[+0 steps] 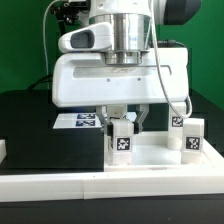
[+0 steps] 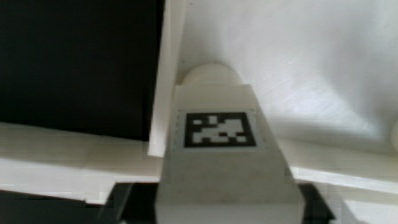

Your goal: Assemble square table

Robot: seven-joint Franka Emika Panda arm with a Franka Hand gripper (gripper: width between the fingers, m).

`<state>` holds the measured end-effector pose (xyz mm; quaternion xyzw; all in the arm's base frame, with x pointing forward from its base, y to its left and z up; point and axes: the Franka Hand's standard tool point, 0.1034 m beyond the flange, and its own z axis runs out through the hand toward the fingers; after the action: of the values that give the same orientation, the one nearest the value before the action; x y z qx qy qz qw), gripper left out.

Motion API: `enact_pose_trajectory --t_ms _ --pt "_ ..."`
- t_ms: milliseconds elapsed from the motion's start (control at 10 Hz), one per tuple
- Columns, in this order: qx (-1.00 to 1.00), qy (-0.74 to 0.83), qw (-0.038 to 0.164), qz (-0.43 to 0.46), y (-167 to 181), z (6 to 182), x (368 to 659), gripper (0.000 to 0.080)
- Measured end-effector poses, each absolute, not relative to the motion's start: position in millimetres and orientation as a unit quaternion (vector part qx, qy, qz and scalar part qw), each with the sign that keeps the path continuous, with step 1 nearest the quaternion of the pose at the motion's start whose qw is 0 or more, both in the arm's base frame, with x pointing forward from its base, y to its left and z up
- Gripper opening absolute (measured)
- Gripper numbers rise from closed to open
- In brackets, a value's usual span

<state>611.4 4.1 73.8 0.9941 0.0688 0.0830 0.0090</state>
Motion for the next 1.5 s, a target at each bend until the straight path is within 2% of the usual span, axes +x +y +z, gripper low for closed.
enact_pose_trajectory --t_ms 200,800,1200,1500 --pt "0.996 -0.010 0.002 0.084 4.2 73.7 611.4 0.0291" --pt "0.932 -0.349 -0.037 0.091 1.8 74.0 612.3 0.0291" --pt "0.846 -0.525 -0.052 0.078 2.4 73.8 611.3 0.0294" --pt "0.814 -0.574 -0.056 0.073 2.7 74.1 611.3 0.0294"
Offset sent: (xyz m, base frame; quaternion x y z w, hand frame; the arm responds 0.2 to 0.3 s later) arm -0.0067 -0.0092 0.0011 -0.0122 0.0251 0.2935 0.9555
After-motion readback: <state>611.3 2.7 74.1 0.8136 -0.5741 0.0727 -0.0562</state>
